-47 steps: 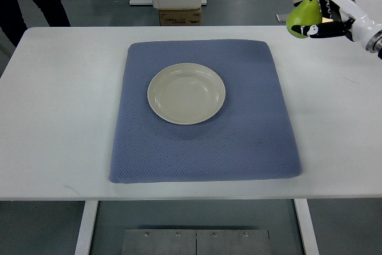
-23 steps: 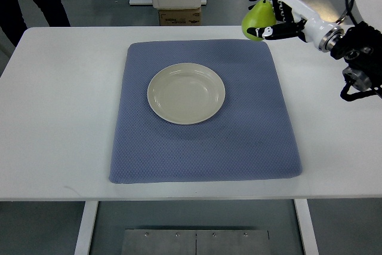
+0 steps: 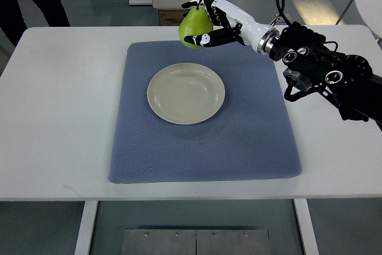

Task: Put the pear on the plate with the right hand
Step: 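Lower the held pear onto the cream plate with the right hand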

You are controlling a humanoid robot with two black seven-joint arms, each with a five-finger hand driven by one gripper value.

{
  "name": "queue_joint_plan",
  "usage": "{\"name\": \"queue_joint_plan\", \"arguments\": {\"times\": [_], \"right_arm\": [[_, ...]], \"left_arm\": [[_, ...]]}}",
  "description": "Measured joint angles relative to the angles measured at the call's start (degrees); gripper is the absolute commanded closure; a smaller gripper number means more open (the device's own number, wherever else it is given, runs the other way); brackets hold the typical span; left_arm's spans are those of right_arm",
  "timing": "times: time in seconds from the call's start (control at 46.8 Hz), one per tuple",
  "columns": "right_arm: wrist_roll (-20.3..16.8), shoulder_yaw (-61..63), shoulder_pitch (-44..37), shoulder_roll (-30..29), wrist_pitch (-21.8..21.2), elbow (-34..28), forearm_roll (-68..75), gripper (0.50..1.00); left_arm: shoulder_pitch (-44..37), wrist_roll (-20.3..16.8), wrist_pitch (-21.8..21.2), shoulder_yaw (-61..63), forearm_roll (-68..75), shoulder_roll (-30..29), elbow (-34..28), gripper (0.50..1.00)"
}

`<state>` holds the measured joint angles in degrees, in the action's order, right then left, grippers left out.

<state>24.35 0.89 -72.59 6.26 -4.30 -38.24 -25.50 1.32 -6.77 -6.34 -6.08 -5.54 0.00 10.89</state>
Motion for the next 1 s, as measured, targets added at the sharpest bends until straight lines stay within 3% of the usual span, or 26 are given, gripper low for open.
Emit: {"name": "queue_joint_plan", "arguments": {"times": [0.449, 1.005], "right_arm": [[0.16, -4.11, 4.29, -6.09, 2.00, 0.01, -0.54, 1.000], [0.30, -10.69, 7.89, -6.26, 4.16, 5.29, -0.70, 1.000]], "left_arm": [[0.00, 0.00, 0.01, 0.00, 0.00, 0.00, 0.01, 0.500], [0.00, 0.00, 0.00, 0.01, 0.00, 0.00, 0.02, 0.500]]}}
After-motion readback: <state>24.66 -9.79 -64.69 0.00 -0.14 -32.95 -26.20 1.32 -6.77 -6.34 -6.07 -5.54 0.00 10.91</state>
